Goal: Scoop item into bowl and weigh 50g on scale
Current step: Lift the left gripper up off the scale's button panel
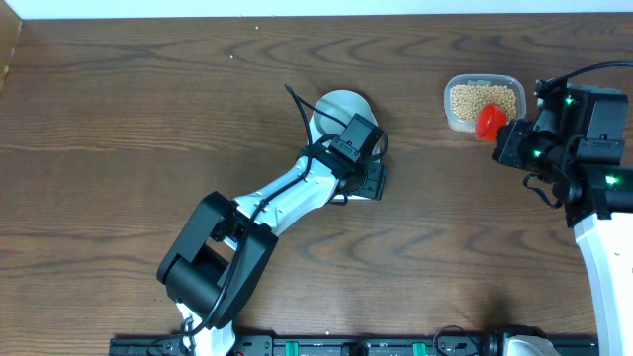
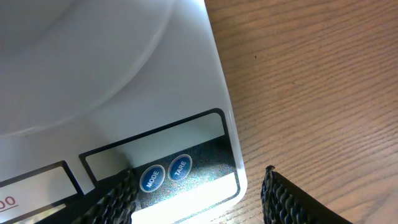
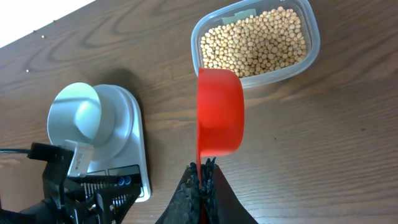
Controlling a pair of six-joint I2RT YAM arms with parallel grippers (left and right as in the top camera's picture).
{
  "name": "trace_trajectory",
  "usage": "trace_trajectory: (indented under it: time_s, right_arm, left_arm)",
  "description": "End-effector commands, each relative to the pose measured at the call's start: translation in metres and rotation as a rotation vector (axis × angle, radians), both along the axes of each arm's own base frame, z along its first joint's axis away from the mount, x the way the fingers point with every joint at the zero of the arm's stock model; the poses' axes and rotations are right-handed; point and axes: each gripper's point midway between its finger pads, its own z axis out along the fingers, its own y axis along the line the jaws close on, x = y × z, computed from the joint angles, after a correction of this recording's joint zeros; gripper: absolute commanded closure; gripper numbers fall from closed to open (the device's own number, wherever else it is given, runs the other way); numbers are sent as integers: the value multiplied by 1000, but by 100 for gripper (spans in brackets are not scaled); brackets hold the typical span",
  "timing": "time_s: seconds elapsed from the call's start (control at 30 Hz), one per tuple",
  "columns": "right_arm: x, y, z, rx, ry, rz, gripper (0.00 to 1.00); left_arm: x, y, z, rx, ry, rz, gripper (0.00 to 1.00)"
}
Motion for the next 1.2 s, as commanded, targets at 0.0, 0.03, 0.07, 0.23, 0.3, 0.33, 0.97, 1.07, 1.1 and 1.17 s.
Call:
trace_trajectory:
  time_s: [0.0, 0.03, 0.07, 0.23, 0.3, 0.33, 0.97, 1.07, 1.1, 1.17]
  right_arm:
    - [2, -3, 5, -16, -14, 1, 98]
    - [2, -3, 5, -16, -14, 1, 98]
    - [2, -3, 5, -15, -14, 1, 98]
    - [2, -3, 6, -15, -15, 0, 98]
    - [2, -3, 6, -15, -15, 1, 98]
    - [2, -3, 6, -15, -15, 1, 98]
    - [2, -3, 6, -15, -15, 1, 98]
    - [2, -3, 5, -15, -15, 1, 98]
    - [2, -3, 6, -15, -15, 1, 98]
    - [2, -3, 6, -15, -15, 1, 98]
  left_arm:
    - [-6, 14, -18, 39, 52, 24, 33]
    - [-5, 13, -13, 31, 42, 24, 33]
    - [-4, 12, -6, 20, 28, 24, 33]
    - [3, 7, 40, -46, -66, 15, 33]
    - [4, 6, 58, -71, -98, 15, 33]
    - [4, 6, 62, -77, -107, 15, 33]
    - [-10, 63, 96, 126, -179, 83, 33]
    - [-19, 69, 91, 157, -142, 76, 33]
    - [-21, 71, 89, 166, -132, 75, 33]
    - [-25, 75, 87, 182, -113, 72, 34]
